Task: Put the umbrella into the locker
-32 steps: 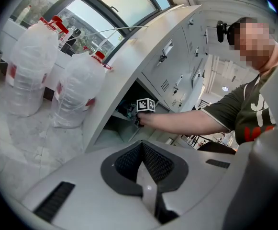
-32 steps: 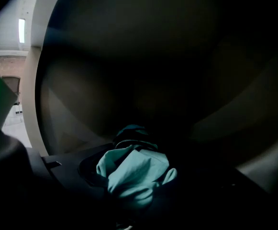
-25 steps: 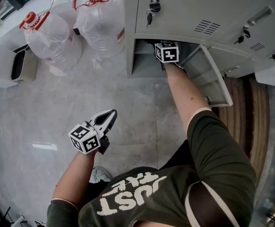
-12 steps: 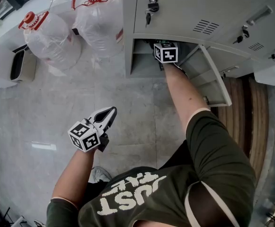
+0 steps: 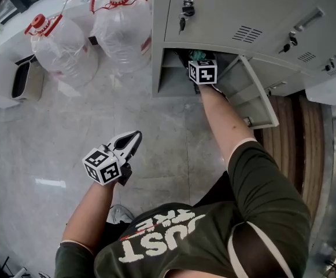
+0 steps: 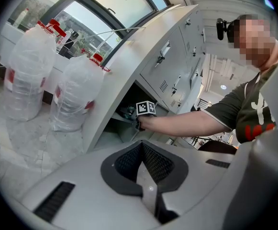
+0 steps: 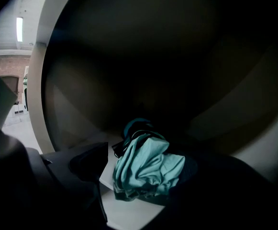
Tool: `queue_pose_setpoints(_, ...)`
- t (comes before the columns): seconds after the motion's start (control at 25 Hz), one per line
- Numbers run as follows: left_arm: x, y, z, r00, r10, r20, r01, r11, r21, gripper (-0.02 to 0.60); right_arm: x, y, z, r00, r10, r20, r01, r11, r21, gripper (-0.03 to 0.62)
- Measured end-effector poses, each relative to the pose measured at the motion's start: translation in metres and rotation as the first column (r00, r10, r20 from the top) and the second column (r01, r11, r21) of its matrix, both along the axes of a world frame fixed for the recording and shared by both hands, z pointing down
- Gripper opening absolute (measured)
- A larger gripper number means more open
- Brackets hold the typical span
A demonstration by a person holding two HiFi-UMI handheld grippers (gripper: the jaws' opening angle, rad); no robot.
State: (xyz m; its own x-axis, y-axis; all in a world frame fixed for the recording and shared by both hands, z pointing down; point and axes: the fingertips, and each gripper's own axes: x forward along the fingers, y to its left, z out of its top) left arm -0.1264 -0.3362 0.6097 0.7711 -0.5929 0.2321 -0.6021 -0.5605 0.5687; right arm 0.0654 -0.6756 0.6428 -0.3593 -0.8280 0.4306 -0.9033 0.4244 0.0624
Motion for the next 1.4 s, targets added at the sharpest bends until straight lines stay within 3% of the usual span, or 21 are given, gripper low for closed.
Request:
queue_pose_setpoints(0.28, -0.003, 0.007, -0.008, 1.0, -0.004, 0.002, 0.004, 1.0, 0.027, 0.008, 0.011, 0.036, 0.003, 0.999, 0.034, 0.033, -0.033, 0.999, -0.028, 0.371)
queue_pose_setpoints(0.68, 0.01, 0.0, -0.023, 1.0, 0.011, 0.02, -0.013, 0.994, 0.109, 0.008, 0.016, 0.107, -0.007, 0.999, -0.011, 0.052, 0.015, 0.997, -0.071, 0.371)
queue_pose_setpoints(0.92, 0.013, -0.014, -0.048, 1.0, 0.004, 0.027, -0.009, 0.985, 0.174, 0.008, -0.004, 0.16, -0.064, 0.986, -0.142, 0.093, 0.149, 0.986, -0.077, 0.37)
queue_pose_setpoints(1.12, 0.008, -0.034, -0.076, 0.997, -0.032, 0.073, 0.013, 0.97, 0.241, 0.008, -0.006, 0.191, -0.14, 0.96, -0.209, 0.184, 0.209, 0.978, 0.024, 0.36)
queue_pose_setpoints(1.16, 0.008, -0.039, -0.084, 0.996, -0.041, 0.085, 0.017, 0.965, 0.26, 0.008, -0.003, 0.195, -0.153, 0.957, -0.208, 0.204, 0.203, 0.978, 0.046, 0.315)
queue_pose_setpoints(1.2, 0.008, -0.045, -0.094, 0.994, -0.048, 0.094, 0.02, 0.96, 0.279, 0.008, 0.0, 0.198, -0.163, 0.953, -0.208, 0.221, 0.199, 0.978, 0.062, 0.202)
queue_pose_setpoints(1.24, 0.01, -0.052, -0.104, 0.994, -0.053, 0.099, 0.021, 0.955, 0.297, 0.008, 0.002, 0.2, -0.173, 0.949, -0.212, 0.233, 0.201, 0.977, 0.072, 0.139)
queue_pose_setpoints(1.4, 0.031, -0.072, -0.142, 0.996, -0.049, 0.076, 0.023, 0.95, 0.311, 0.008, 0.015, 0.205, -0.202, 0.948, -0.249, 0.197, 0.237, 0.968, 0.083, 0.051)
